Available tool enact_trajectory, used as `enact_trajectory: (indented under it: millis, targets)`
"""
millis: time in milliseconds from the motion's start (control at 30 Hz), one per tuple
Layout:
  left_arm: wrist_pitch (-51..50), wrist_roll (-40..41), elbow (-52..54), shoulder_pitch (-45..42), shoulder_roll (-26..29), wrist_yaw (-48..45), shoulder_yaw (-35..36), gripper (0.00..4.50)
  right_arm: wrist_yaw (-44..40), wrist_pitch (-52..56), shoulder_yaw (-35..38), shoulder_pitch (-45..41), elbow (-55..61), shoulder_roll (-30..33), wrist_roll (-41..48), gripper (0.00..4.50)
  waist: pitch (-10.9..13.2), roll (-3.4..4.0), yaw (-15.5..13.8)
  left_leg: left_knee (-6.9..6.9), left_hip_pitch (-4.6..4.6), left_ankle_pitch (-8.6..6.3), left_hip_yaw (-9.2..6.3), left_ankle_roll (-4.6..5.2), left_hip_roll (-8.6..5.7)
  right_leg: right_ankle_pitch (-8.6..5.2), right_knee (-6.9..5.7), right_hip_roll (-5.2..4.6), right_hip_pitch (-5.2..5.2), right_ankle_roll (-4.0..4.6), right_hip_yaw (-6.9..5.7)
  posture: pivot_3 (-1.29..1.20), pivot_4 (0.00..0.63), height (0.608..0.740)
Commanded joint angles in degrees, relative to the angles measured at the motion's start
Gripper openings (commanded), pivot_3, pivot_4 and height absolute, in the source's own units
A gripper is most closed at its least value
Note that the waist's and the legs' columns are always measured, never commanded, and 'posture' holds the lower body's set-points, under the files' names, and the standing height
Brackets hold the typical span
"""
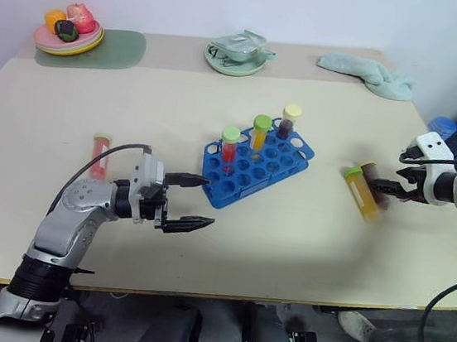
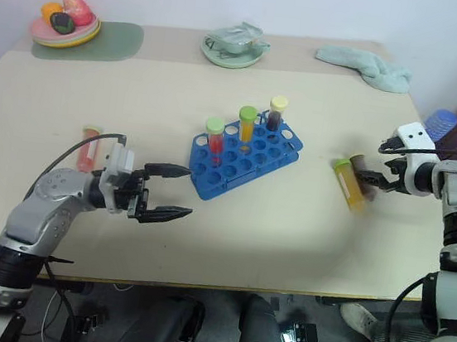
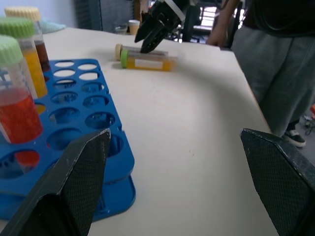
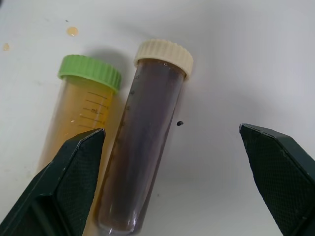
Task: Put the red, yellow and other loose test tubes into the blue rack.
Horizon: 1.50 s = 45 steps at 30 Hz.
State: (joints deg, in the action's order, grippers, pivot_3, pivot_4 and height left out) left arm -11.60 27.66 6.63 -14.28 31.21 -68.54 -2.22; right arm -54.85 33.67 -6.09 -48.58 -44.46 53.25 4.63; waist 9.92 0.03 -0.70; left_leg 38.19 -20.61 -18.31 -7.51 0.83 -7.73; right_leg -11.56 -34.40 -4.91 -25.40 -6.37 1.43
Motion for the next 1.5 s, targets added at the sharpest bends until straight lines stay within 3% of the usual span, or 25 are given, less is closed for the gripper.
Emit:
enact_trajectory:
  millis: [33, 567, 633, 800, 1167, 1333, 1500]
  targets:
    - [2.6, -0.8, -0.3, -0.5, -0.3, -0.2, -0.1, 4.34, 0.2, -2.9, 0.3, -2.8, -2.5, -0.5, -1.9, 4.48, 0.0, 0.0, 0.0, 0.0, 0.0, 0.0, 0.0, 0.0, 0.0, 0.0, 0.0, 0.0, 0.0, 0.0, 0.0, 0.0, 0.15, 0.74]
    - [3.1, -1.2, 0.4, -1.9, -0.6, 1.4, -0.2, 4.34, 0.3, -7.0, -1.2, -10.7, -15.8, -5.7, -9.0, 4.48, 0.0, 0.01, 0.1, 0.03, 0.02, 0.04, 0.0, -0.08, 0.0, 0.01, -0.15, 0.01, -0.04, 0.02, 0.01, 0.0, 0.15, 0.74]
    - [2.9, -1.2, 0.7, -1.9, -0.6, 1.8, -0.3, 4.34, 1.0, -7.1, -1.4, -11.7, -17.2, -6.2, -9.9, 3.68, 0.0, 0.01, 0.1, 0.03, 0.02, 0.05, 0.0, -0.08, 0.0, 0.01, -0.15, 0.02, -0.03, 0.02, 0.01, 0.0, 0.15, 0.74]
    - [2.3, -1.2, 1.2, -2.1, -0.7, 2.6, -0.6, 4.34, 1.5, -7.5, -1.8, -13.5, -19.7, -6.9, -11.4, 1.18, 0.0, 0.01, 0.1, 0.04, 0.03, 0.07, 0.0, -0.11, 0.0, 0.01, -0.2, 0.02, -0.04, 0.03, 0.02, 0.0, 0.15, 0.74]
    - [1.8, -1.3, 2.3, -1.9, -0.7, 4.4, -1.1, 4.34, 0.7, -8.4, -0.9, -14.3, -16.7, -5.7, -12.3, 1.18, 0.0, 0.01, 0.2, 0.07, 0.06, 0.11, 0.0, -0.2, -0.01, 0.01, -0.44, 0.02, -0.1, 0.05, 0.03, 0.0, 0.15, 0.74]
    - [1.6, -0.8, 2.3, -1.3, -0.6, 5.7, -0.3, 4.34, 0.1, -4.6, 9.8, -9.2, 4.9, -6.5, -1.5, 1.18, 0.0, 0.08, 0.4, 0.06, 0.03, 0.18, 0.03, -0.31, -0.01, 0.01, -0.66, 0.02, -0.27, 0.06, 0.07, 0.0, 0.15, 0.74]
    - [1.5, -0.6, 1.1, -1.2, -0.4, 6.2, 0.8, 4.34, 6.9, -8.3, 20.5, 3.6, 30.1, -18.0, 10.3, 1.18, 0.0, 0.0, 0.4, 0.07, 0.09, 0.22, 0.0, -0.39, 0.17, 0.08, -0.68, 0.2, -0.22, 0.18, 0.06, 0.0, 0.15, 0.74]
